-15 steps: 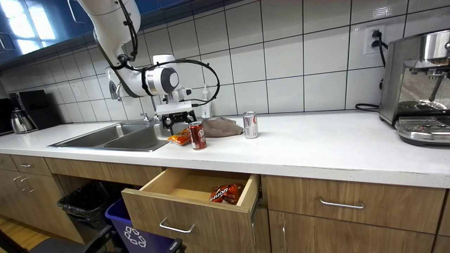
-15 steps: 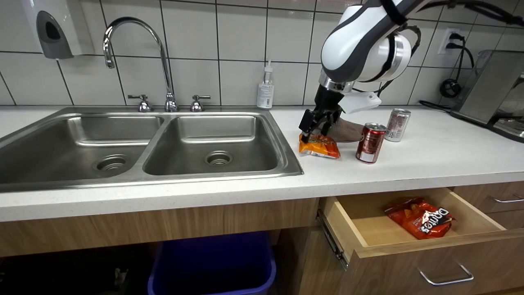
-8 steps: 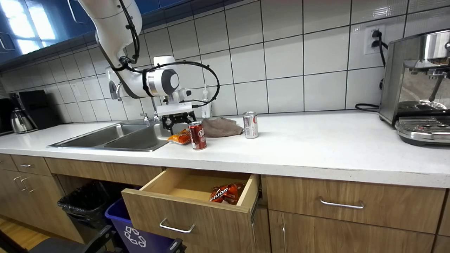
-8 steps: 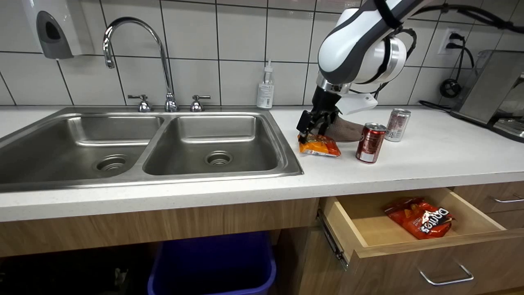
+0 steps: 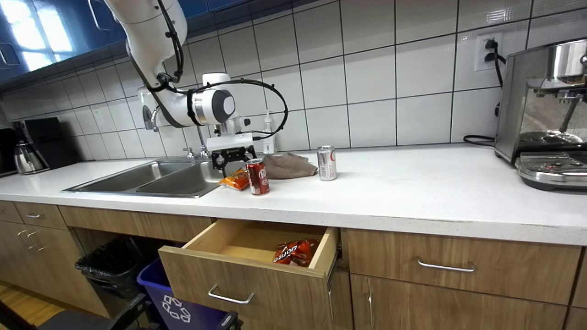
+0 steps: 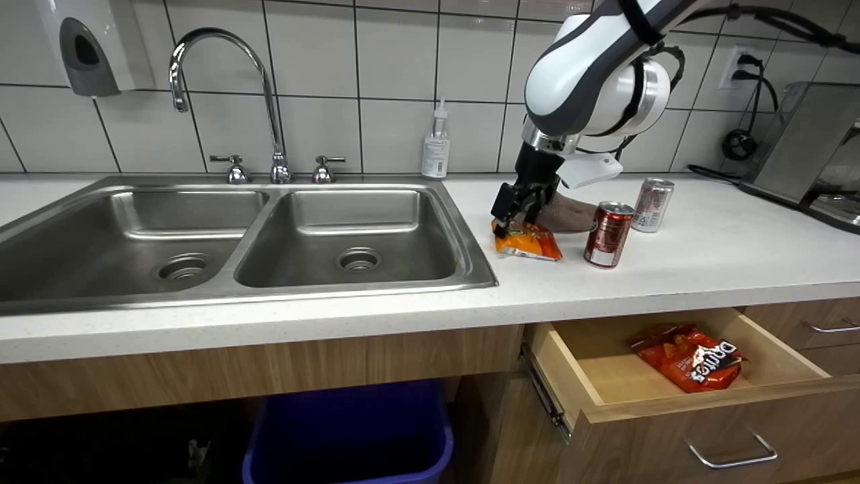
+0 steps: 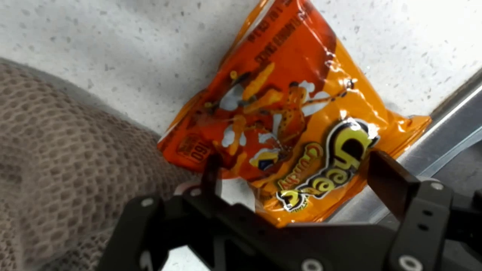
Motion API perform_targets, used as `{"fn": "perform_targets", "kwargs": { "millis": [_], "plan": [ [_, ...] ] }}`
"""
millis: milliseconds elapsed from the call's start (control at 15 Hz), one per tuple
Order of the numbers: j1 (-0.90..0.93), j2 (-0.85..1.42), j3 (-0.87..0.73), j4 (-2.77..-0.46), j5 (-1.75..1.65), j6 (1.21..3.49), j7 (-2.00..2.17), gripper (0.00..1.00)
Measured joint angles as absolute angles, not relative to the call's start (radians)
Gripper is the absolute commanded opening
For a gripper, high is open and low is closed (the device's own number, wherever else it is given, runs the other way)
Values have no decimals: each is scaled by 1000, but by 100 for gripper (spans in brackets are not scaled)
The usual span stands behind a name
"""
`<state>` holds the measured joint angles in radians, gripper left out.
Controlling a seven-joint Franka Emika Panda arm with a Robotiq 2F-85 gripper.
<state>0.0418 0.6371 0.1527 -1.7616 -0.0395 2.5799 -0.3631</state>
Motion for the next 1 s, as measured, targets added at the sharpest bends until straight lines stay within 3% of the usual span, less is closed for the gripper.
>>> {"fn": "perform_targets", "kwargs": {
  "millis": [1000],
  "plan": [
    [14, 559, 180, -1878, -39, 2539, -452, 100]
  ]
}}
